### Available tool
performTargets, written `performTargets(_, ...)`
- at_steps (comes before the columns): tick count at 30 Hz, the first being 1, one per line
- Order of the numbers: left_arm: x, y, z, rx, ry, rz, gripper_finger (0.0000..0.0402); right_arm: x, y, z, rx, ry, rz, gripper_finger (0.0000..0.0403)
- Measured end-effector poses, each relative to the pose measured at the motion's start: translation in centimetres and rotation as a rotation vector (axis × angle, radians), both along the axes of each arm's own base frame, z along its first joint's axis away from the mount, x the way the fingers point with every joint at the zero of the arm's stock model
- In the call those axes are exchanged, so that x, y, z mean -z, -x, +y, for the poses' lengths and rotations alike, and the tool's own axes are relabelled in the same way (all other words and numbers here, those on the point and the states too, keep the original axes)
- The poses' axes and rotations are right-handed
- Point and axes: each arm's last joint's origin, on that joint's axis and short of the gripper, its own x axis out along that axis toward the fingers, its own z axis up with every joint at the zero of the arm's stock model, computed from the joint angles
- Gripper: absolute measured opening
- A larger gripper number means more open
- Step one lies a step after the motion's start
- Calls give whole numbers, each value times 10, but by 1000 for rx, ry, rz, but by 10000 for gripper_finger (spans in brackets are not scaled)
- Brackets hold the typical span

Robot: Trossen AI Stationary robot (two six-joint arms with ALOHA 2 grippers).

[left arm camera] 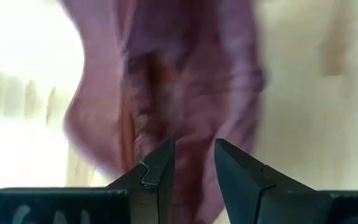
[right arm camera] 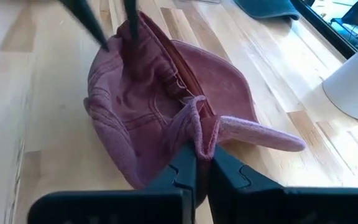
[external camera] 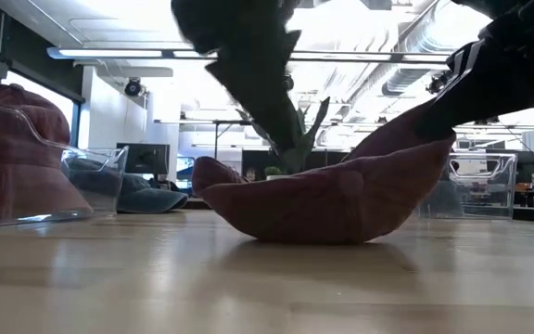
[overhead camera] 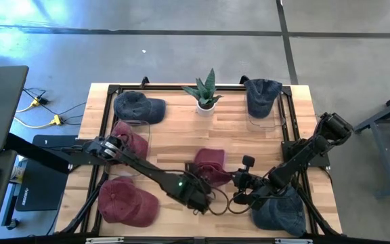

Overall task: Pick & Place hat
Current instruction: Put the top red cap into the left transparent bin

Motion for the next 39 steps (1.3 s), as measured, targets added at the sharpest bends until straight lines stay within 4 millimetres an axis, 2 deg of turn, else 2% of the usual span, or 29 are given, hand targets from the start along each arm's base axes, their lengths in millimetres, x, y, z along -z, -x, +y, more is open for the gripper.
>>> performTargets(5, -4, -14, -3, 116, 71, -72, 121, 0, -1, 0, -7, -19, 4, 16)
performTargets(8, 4, -26, -2, 193, 156, -79, 149, 0, -2, -1, -10, -26, 9, 7)
performTargets(10, 10, -25, -1, 214, 171, -30, 173, 0, -2, 0, -13, -30, 13, 6)
performTargets(12, 13, -28, 0, 213, 181, -32, 196, 0, -2, 0, -14, -31, 12, 12)
performTargets(15, 31, -33, 4, 151, 170, -6, 223, 0, -2, 0, -16, -36, 10, 20)
performTargets(17, 42, -32, 4, 110, 180, 25, 232, 0, -2, 0, -17, -36, 11, 20)
performTargets(19, 43, -37, 2, 114, 206, -12, 231, 0, -2, 0, -19, -33, 12, 14)
performTargets(22, 45, -34, -5, 128, 200, -8, 213, 0, -2, 0, -19, -31, 13, 6)
performTargets(25, 45, -35, -11, 151, 223, -35, 174, 0, -2, 0, -19, -32, 13, 9)
performTargets(33, 43, -38, -11, 177, 227, -50, 15, 0, -2, 0, -34, -18, 18, 24)
performTargets(37, 44, -38, -13, 169, 241, -62, 16, 0, -2, 0, -45, -42, 29, 23)
performTargets(39, 48, -38, -14, 174, 255, -95, 8, 1, -3, 1, -61, -66, 47, 36)
